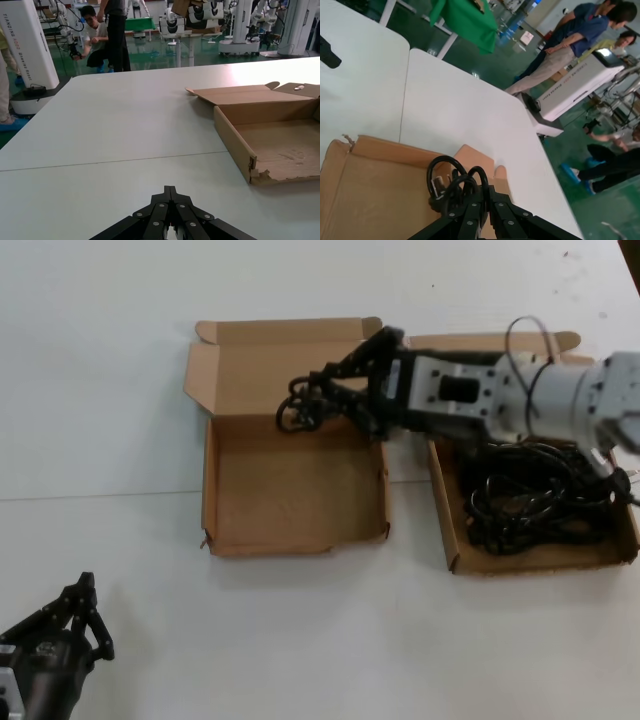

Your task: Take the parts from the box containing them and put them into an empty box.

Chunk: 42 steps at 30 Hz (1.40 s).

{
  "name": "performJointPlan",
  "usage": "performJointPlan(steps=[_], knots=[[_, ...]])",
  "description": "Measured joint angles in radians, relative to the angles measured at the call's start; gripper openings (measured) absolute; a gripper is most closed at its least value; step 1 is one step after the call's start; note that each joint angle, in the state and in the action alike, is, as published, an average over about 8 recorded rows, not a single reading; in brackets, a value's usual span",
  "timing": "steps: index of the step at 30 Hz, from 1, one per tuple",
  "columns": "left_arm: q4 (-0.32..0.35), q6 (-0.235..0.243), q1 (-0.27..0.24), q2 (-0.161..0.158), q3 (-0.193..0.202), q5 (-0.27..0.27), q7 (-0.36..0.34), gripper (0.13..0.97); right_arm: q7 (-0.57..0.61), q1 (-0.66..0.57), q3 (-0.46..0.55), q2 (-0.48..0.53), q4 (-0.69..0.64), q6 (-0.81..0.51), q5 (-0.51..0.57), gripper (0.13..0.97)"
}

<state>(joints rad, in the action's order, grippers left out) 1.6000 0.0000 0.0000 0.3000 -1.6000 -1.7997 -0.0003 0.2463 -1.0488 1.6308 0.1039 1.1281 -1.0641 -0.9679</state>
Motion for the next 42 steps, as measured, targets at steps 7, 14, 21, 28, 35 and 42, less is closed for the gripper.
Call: performJointPlan(steps=[7,14,21,28,35,42], knots=[[0.000,0.000,0.000,0.000,0.000,0.000,0.000,0.156,0.000,-0.010,0.070,-0.002,-0.118,0.090,-0.065,0.160],[0.000,0.000,0.000,0.000,0.000,0.000,0.000,0.156,0.000,-0.018,0.132,0.000,-0.212,0.157,-0.139,0.160],[0.000,0.000,0.000,0.000,0.000,0.000,0.000,0.156,0.000,-0.030,0.185,-0.002,-0.290,0.211,-0.214,0.160],[0.000,0.000,0.000,0.000,0.000,0.000,0.000,0.156,0.000,-0.040,0.236,0.008,-0.327,0.248,-0.267,0.185],[0.000,0.000,0.000,0.000,0.000,0.000,0.000,0.156,0.000,-0.045,0.278,0.025,-0.334,0.269,-0.305,0.239],[0.000,0.000,0.000,0.000,0.000,0.000,0.000,0.156,0.000,-0.025,0.304,0.060,-0.269,0.287,-0.325,0.326]])
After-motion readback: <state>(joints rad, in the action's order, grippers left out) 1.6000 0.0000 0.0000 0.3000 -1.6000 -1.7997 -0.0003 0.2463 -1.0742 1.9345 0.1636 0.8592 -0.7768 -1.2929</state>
